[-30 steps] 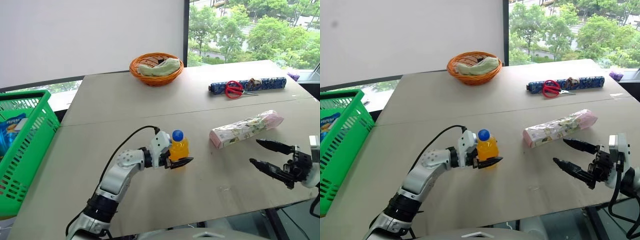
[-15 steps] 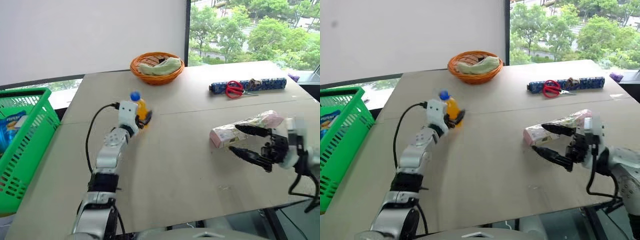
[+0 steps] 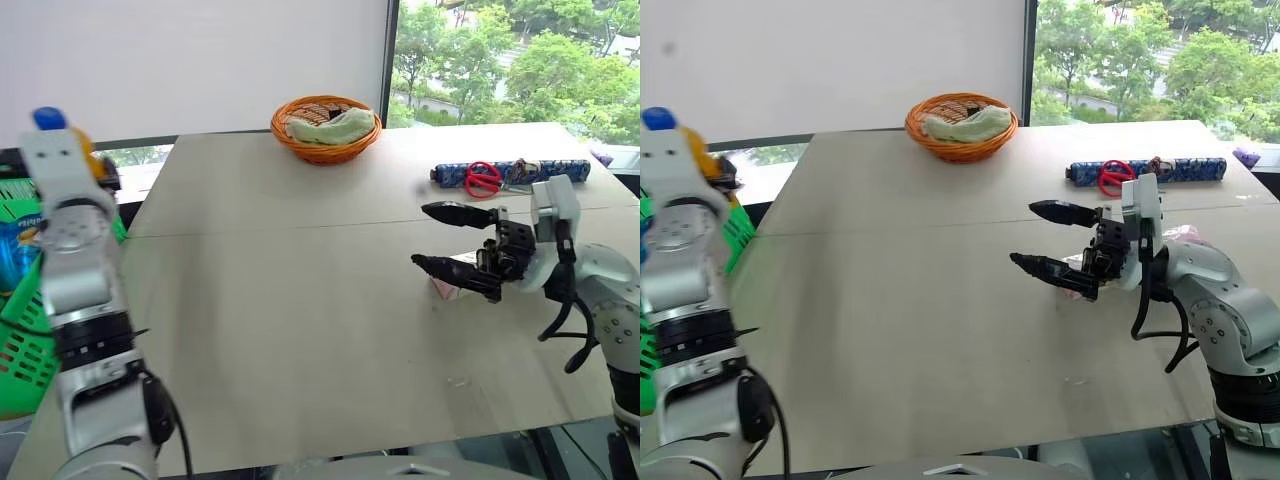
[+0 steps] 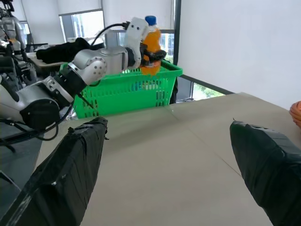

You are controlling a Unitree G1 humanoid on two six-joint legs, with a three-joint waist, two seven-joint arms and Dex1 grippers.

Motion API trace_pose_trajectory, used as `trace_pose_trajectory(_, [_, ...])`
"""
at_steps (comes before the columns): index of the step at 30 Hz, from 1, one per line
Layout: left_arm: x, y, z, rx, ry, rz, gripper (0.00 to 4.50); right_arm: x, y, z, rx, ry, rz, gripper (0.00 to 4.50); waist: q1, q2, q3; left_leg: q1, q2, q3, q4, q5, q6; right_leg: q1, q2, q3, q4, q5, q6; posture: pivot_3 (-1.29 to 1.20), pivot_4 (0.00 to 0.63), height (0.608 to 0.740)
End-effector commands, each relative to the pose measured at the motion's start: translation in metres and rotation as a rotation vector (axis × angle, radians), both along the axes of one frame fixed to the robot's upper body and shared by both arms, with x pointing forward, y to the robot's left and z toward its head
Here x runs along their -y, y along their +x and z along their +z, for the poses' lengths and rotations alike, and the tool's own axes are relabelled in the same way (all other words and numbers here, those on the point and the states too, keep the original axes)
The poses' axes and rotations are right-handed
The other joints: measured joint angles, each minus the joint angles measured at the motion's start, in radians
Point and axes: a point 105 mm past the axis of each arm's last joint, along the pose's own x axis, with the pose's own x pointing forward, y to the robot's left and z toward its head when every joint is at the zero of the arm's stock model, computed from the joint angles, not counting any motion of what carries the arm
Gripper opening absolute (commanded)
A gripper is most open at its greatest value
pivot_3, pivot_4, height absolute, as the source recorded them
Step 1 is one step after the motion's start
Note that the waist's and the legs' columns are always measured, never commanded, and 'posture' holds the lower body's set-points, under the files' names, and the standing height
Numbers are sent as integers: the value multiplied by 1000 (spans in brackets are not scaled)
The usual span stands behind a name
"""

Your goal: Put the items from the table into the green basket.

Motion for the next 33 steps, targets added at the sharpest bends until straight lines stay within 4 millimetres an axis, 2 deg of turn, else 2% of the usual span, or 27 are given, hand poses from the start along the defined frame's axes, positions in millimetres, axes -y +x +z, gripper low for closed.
trace_pose_trajectory(1, [-26, -30, 11, 37, 19, 53, 3040, -1, 2, 12, 37, 10, 18, 4500, 10, 0, 0, 0, 0, 0, 0, 0, 0, 0, 0, 0, 1, 0, 0, 109, 0, 740])
trace_pose_trajectory(5, [-47, -58, 4, 7, 19, 87, 3040, -3, 5, 17, 27, 22, 44, 4500, 37, -5, -3, 1, 1, -1, 1, -1, -4, 0, 0, -1, 4, 1, -2, 135, 0, 740])
trace_pose_trajectory(8, [-54, -66, 3, 11, 0, 98, 3040, -4, 5, 18, 24, 24, 67, 4500, 61, -10, -6, 1, 2, -3, 1, -1, -6, 0, 0, -4, 5, 2, -3, 156, 0, 740])
trace_pose_trajectory(10, [-54, -65, -1, 10, -13, 81, 3040, -5, 5, 19, 25, 25, 80, 4500, 79, -13, -8, 1, 2, -3, 2, -1, -6, 0, 0, -5, 5, 2, -4, 161, 0, 740])
trace_pose_trajectory(11, [-51, -62, -5, 7, -30, 56, 4057, -5, 5, 19, 25, 26, 85, 4500, 88, -13, -8, 1, 2, -3, 2, -1, -6, 0, 0, -5, 4, 2, -4, 161, 0, 740])
trace_pose_trajectory(12, [-49, -59, -8, 4, -41, 37, 4393, -6, 5, 19, 25, 26, 88, 4500, 96, -13, -8, 1, 2, -2, 2, -1, -6, 0, 0, -4, 4, 2, -4, 161, 0, 740])
trace_pose_trajectory(16, [-45, -54, -11, 30, -62, 13, 4488, -6, 5, 19, 25, 22, 87, 4500, 108, -14, -9, 1, 2, -2, 2, -1, -6, 0, -1, -4, 4, 2, -4, 156, 0, 740])
trace_pose_trajectory(19, [-19, -34, 3, 113, -80, -181, 4488, 2, 6, 13, 14, 0, 51, 4500, 117, -13, -9, 1, 2, -2, 1, -1, -6, 0, 0, -4, 4, 2, -4, 150, 0, 740])
trace_pose_trajectory(21, [9, -14, 13, 146, -69, -342, 4488, 13, 8, 9, 6, -15, -6, 4500, 129, -15, -10, 0, 2, -2, 1, -1, -6, 0, 0, -5, 4, 2, -4, 150, 0, 740])
trace_pose_trajectory(24, [94, 34, -1, 31, -65, -728, 4488, 35, 11, -7, -12, -61, -120, 4500, 150, -16, -11, -1, 2, -2, 2, -1, -6, 0, -1, -5, 3, 2, -4, 110, 0, 740])
trace_pose_trajectory(26, [133, 48, -9, -20, -60, -876, 4488, 45, 13, -14, -26, -74, -177, 4500, 148, -11, -13, -1, 1, -1, 3, -1, -6, 4, -4, -8, 0, 2, -4, 103, 0, 740])
trace_pose_trajectory(28, [197, 68, -21, -85, -37, -1093, 4488, 61, 16, -27, -80, -85, -267, 4500, 141, -9, -15, 0, 1, 2, 3, -1, -5, 4, -3, -5, -1, 3, -3, 73, 0, 740])
trace_pose_trajectory(29, [219, 72, -25, -106, -30, -1169, 4488, 67, 17, -31, -96, -86, -296, 4500, 139, -9, -15, 0, 1, 2, 3, -1, -5, 5, -3, -5, -1, 3, -3, 60, 0, 740])
trace_pose_trajectory(30, [254, 74, -33, -147, -29, -1295, 4488, 74, 14, -39, -113, -101, -320, 4500, 133, -9, -15, 0, 1, 1, 4, -1, -5, 5, -2, -5, -2, 3, -3, 46, 0, 740])
trace_pose_trajectory(33, [338, 70, -49, -222, 19, -1594, 4488, 92, 7, -56, -129, -159, -413, 4500, 119, -8, -16, 0, 2, 1, 4, 1, 0, 6, -1, -6, -3, 3, -2, -25, 0, 740])
